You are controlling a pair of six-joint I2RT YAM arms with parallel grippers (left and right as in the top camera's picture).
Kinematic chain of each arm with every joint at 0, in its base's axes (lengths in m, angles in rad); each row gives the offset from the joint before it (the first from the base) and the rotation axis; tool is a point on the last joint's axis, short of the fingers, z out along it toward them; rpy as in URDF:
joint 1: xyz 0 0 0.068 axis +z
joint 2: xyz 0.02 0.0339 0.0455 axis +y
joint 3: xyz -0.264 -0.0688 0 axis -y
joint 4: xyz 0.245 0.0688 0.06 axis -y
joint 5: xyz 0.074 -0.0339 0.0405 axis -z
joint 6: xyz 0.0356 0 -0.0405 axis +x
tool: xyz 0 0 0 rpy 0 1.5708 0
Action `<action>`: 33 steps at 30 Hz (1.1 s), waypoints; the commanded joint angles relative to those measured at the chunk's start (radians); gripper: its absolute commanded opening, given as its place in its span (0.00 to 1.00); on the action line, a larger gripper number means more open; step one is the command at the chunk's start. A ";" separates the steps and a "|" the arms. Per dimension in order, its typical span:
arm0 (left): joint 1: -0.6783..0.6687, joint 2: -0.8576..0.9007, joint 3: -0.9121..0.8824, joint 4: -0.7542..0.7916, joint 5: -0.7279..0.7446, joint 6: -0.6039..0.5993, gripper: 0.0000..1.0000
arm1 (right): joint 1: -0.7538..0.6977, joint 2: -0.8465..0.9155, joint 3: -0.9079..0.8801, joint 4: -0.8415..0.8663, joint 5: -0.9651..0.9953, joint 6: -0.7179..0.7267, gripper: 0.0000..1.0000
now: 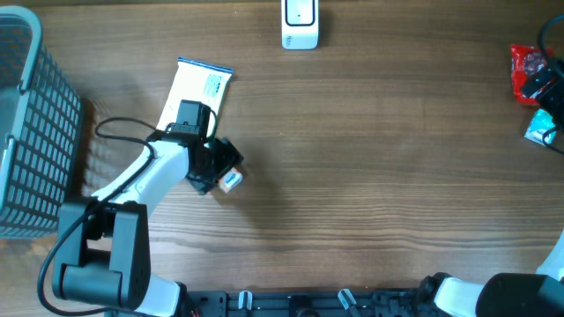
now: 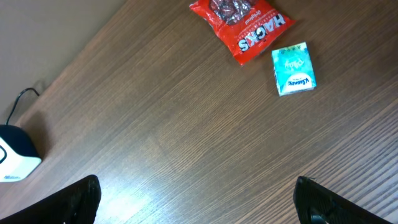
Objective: Scan the item barcode
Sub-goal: 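Grasp the orange tissue pack with the left gripper and lift it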
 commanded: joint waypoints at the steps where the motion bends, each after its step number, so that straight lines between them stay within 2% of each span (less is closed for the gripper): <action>1: -0.050 0.000 -0.005 0.055 0.131 0.251 0.77 | 0.000 0.007 -0.006 0.001 -0.012 0.013 0.99; 4: -0.109 0.000 -0.005 0.091 0.200 0.369 0.70 | 0.000 0.008 -0.006 0.000 -0.012 0.013 1.00; 6: -0.163 0.000 -0.005 0.127 0.206 0.372 0.66 | 0.000 0.008 -0.006 0.001 -0.012 0.013 1.00; 8: -0.226 0.000 -0.005 0.184 0.211 0.366 0.68 | 0.000 0.008 -0.006 0.000 -0.012 0.013 1.00; 10: -0.291 0.000 -0.005 0.270 0.210 0.360 0.76 | 0.000 0.007 -0.006 0.000 -0.012 0.013 1.00; 11: -0.314 0.000 -0.005 0.305 0.194 0.358 0.77 | 0.000 0.007 -0.006 0.001 -0.012 0.013 1.00; 12: -0.333 0.000 -0.003 0.327 0.142 0.329 0.77 | 0.000 0.007 -0.006 0.001 -0.012 0.013 1.00; 16: -0.335 0.000 0.000 0.283 -0.067 0.158 0.63 | 0.000 0.007 -0.006 0.001 -0.012 0.013 1.00; 17: -0.316 -0.002 0.000 0.263 -0.073 0.090 0.57 | 0.000 0.008 -0.006 0.000 -0.012 0.013 1.00; 19: -0.287 -0.002 0.000 0.230 -0.072 -0.001 0.56 | 0.000 0.007 -0.006 0.001 -0.012 0.013 1.00; 20: -0.272 -0.002 0.000 0.209 -0.072 -0.050 0.51 | 0.000 0.008 -0.006 0.000 -0.012 0.013 1.00; 22: -0.240 -0.002 0.000 0.145 -0.071 -0.182 0.50 | 0.000 0.008 -0.006 0.000 -0.012 0.013 1.00; 24: -0.220 -0.002 0.000 0.106 -0.072 -0.245 0.56 | 0.000 0.007 -0.006 0.000 -0.012 0.013 1.00; 27: -0.209 -0.002 0.000 0.117 -0.118 -0.247 0.61 | 0.000 0.008 -0.006 0.001 -0.012 0.013 1.00; 29: -0.209 -0.002 0.000 0.154 -0.165 -0.247 0.63 | 0.000 0.007 -0.006 0.001 -0.012 0.013 1.00; 33: -0.217 -0.002 0.000 0.249 -0.169 -0.277 0.64 | 0.000 0.007 -0.006 0.001 -0.012 0.013 1.00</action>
